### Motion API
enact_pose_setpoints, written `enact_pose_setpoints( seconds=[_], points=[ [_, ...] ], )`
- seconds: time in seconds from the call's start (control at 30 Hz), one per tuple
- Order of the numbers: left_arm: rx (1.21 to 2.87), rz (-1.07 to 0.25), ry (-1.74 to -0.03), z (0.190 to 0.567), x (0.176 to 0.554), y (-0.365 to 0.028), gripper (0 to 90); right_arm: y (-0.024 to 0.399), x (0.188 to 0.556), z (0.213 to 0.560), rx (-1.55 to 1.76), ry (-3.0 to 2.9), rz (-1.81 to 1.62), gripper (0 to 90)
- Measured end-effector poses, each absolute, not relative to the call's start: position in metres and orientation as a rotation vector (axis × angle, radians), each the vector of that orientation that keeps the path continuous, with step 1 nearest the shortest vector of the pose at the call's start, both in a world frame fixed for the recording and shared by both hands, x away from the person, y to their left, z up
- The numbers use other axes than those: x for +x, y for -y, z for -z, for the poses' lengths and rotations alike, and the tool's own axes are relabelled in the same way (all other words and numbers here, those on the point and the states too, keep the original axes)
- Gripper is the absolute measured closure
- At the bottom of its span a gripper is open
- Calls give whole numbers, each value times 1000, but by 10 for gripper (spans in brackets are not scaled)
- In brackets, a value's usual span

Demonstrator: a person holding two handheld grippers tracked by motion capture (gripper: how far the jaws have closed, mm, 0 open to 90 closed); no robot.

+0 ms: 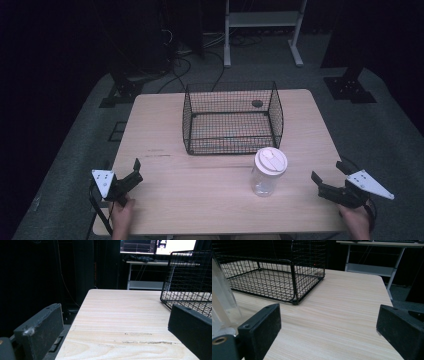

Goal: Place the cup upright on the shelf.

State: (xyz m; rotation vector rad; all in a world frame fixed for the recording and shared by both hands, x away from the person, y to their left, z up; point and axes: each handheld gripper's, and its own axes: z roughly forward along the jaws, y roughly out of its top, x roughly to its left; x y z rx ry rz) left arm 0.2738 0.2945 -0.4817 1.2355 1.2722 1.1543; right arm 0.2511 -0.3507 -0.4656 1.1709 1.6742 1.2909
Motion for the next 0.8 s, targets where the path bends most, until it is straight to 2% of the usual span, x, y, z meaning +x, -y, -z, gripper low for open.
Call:
enact_pose_setpoints(
  seconds=[0.3,0.8],
  points=[
    [1238,-1154,-1269,482,274,-294,0,345,252,464,1168,-1702,-1287,50],
    [1240,-1156,-1261,482,275,-294,0,322,238,442,1040,-1793,-1324,18]
  ],
)
